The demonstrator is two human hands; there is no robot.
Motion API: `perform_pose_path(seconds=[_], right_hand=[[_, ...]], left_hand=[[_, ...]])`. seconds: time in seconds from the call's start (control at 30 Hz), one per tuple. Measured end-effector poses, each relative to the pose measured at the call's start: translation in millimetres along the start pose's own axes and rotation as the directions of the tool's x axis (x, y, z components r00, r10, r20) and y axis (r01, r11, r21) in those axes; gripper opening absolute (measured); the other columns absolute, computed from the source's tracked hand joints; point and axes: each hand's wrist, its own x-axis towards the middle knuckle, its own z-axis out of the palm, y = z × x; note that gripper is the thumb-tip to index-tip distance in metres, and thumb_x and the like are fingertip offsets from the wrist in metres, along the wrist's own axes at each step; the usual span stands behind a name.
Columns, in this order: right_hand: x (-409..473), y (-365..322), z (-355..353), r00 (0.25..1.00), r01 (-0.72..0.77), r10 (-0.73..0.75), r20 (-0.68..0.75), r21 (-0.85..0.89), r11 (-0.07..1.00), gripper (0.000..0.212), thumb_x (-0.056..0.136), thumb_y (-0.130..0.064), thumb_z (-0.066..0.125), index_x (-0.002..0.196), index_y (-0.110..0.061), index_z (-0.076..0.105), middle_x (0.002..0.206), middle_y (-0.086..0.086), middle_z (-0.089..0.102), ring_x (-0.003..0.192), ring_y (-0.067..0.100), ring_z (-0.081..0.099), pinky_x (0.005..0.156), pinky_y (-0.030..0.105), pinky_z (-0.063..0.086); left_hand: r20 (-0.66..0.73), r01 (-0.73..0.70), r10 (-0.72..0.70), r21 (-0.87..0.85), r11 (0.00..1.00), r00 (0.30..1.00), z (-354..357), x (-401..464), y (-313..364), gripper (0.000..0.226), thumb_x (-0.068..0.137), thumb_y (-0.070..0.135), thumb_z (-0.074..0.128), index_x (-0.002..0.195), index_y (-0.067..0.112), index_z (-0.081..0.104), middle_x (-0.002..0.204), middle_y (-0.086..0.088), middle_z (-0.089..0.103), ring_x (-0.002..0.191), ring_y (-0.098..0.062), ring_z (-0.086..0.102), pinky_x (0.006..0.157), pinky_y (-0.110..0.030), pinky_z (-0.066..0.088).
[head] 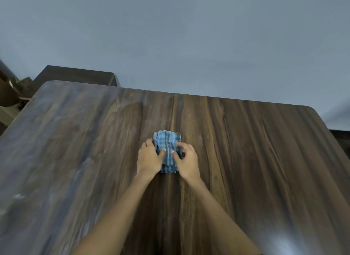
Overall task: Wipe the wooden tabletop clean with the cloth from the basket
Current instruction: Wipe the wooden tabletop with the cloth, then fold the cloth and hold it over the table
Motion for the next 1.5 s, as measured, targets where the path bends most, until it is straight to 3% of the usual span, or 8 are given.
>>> perform_pose_path(seconds=[0.13,0.27,0.4,0.53,0.83,0.97,1.17,1.5], right_hand=[[6,-3,-7,0.969,-0.237,0.240,0.056,-0.051,0.970,0.070,0.081,-0.034,0.071,0.137,-0.007,0.039,0.120,0.005,0.056,0.108,0.018,0.056,0.091,0.032,0.048],[19,-8,-6,0.921,-0.316,0.315,0.230,-0.035,0.948,0.040,0.081,-0.033,0.071,0.109,-0.008,0.059,0.102,0.007,0.068,0.092,0.021,0.066,0.086,0.039,0.053],[19,-17,-17,0.866,-0.417,0.343,0.363,0.146,0.897,0.029,0.091,-0.021,0.061,0.112,0.000,0.060,0.111,0.015,0.066,0.099,0.027,0.065,0.079,0.030,0.053],[16,-25,-31,0.861,-0.428,0.318,0.397,0.229,0.874,0.032,0.093,-0.022,0.057,0.119,-0.004,0.056,0.114,0.012,0.065,0.103,0.024,0.063,0.080,0.028,0.053],[13,-88,-106,0.947,-0.265,0.172,0.272,0.356,0.896,0.011,0.091,-0.012,0.060,0.101,-0.012,0.055,0.118,0.015,0.062,0.105,0.027,0.061,0.095,0.046,0.048],[9,-146,-158,0.982,-0.132,0.059,0.182,0.421,0.898,0.030,0.091,-0.007,0.057,0.120,0.001,0.050,0.123,0.020,0.058,0.109,0.032,0.059,0.092,0.043,0.049],[-18,-229,-236,0.988,0.054,-0.115,0.099,0.472,0.880,0.035,0.093,-0.008,0.055,0.127,-0.003,0.047,0.121,0.017,0.059,0.096,0.024,0.059,0.067,0.027,0.051],[-51,-319,-305,0.955,0.277,-0.294,-0.037,0.470,0.838,0.034,0.093,-0.008,0.055,0.126,-0.004,0.048,0.124,0.017,0.057,0.097,0.026,0.058,0.076,0.036,0.051]], left_hand=[[0.121,0.262,-0.262,0.015,0.965,0.957,-1,-1,12,0.038,0.084,0.032,0.062,0.106,0.005,0.048,0.102,-0.009,0.058,0.092,-0.027,0.059,0.066,-0.033,0.043],[0.250,0.256,-0.244,-0.019,0.966,0.937,-3,3,13,0.018,0.085,0.028,0.058,0.073,0.015,0.053,0.087,-0.005,0.063,0.080,-0.022,0.059,0.067,-0.032,0.044],[0.268,0.256,-0.244,-0.009,0.967,0.932,-3,1,9,0.026,0.085,0.036,0.054,0.099,0.015,0.058,0.101,-0.004,0.065,0.095,-0.025,0.060,0.090,-0.043,0.045],[0.273,0.258,-0.184,-0.266,0.929,0.944,-10,-6,17,0.025,0.087,0.025,0.057,0.107,0.013,0.050,0.111,-0.006,0.060,0.103,-0.025,0.058,0.095,-0.045,0.044],[0.176,0.091,-0.017,-0.421,0.902,0.984,-79,-22,104,0.033,0.082,0.015,0.067,0.111,0.001,0.056,0.109,-0.010,0.062,0.101,-0.026,0.060,0.089,-0.040,0.049],[0.094,-0.027,0.074,-0.427,0.904,0.993,-129,-29,161,0.027,0.082,0.016,0.068,0.104,0.000,0.063,0.107,-0.009,0.064,0.099,-0.027,0.062,0.089,-0.038,0.050],[-0.030,-0.201,0.210,-0.453,0.869,0.977,-205,-64,246,0.026,0.084,0.015,0.066,0.104,-0.001,0.061,0.107,-0.016,0.064,0.097,-0.033,0.061,0.084,-0.042,0.051],[-0.192,-0.379,0.327,-0.442,0.813,0.925,-288,-112,326,0.033,0.084,0.016,0.066,0.110,-0.004,0.059,0.113,-0.019,0.062,0.100,-0.035,0.060,0.086,-0.045,0.051]])
